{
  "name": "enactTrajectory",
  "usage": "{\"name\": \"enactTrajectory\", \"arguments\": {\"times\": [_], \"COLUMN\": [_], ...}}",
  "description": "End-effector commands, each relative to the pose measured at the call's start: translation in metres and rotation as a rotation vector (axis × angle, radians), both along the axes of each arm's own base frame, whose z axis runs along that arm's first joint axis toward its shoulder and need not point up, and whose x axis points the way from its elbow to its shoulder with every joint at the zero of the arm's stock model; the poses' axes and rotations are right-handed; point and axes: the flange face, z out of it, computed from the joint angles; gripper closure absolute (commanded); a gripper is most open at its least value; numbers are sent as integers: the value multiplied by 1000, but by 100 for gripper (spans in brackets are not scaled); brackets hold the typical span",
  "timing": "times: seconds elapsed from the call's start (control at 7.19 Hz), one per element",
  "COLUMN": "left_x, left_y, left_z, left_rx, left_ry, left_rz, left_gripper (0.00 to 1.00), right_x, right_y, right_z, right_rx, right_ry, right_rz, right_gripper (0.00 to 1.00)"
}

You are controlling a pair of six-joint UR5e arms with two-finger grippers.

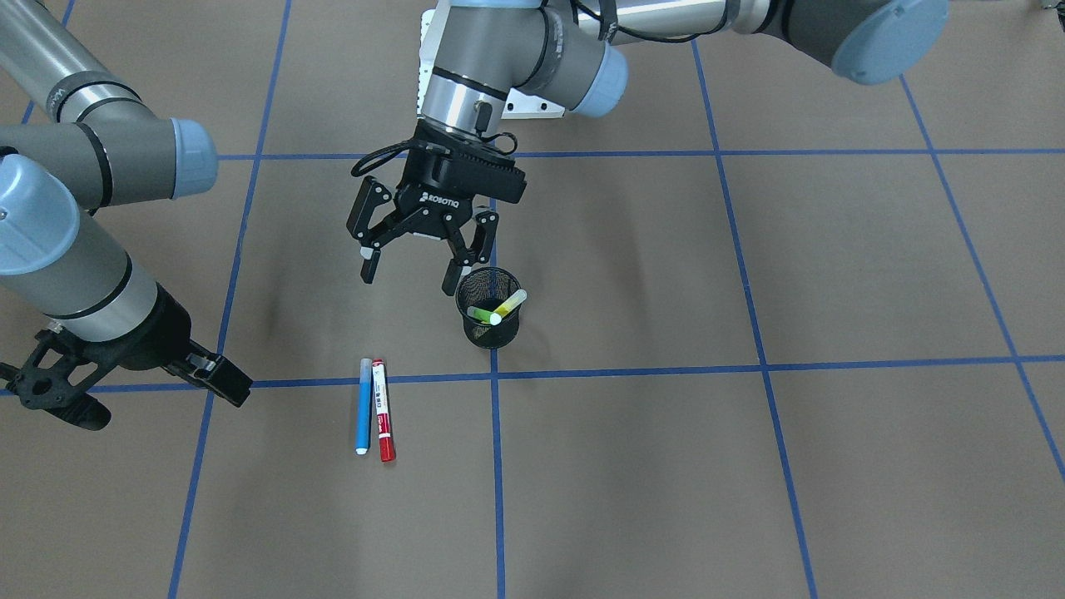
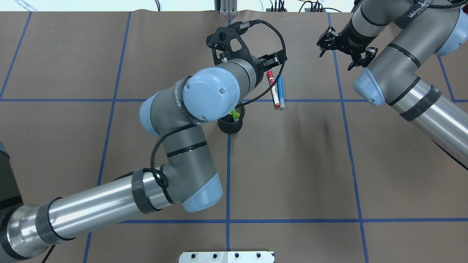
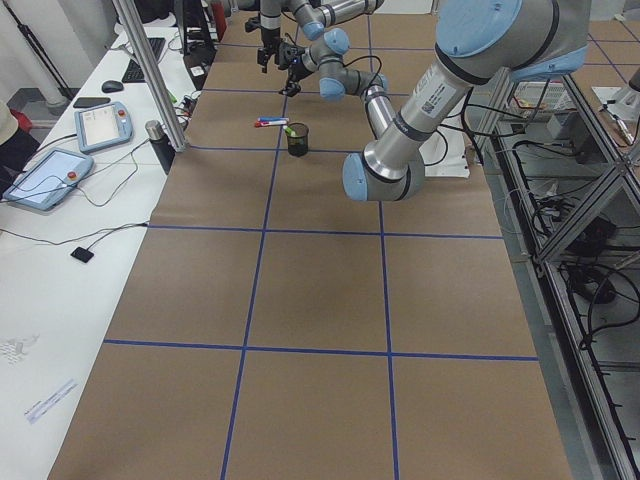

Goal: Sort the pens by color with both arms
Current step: 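Withdraw the left arm while the right arm moves toward the cup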

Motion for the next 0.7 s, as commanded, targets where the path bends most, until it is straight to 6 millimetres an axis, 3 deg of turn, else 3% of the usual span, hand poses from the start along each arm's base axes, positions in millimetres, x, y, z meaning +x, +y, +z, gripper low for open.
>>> {"name": "enactTrajectory", "arguments": {"times": [0.0,0.14,0.28,0.56], "left_x": [-108,-147,-183,-252], "left_y": [-19,-23,-22,-24], "left_z": [39,62,79,130], "left_rx": [-125,-187,-209,-254], "left_ry": [-51,-84,-157,-314], "left_rz": [116,189,265,386], "left_gripper": [1,1,1,1], "right_x": [-8,-29,-69,-139], "right_y": [4,8,20,56], "right_z": [-4,-28,-64,-155], "right_rx": [3,-23,-133,-324], "right_ry": [-1,-29,-71,-50], "right_rz": [-12,8,75,122], "right_gripper": [1,1,1,1]}}
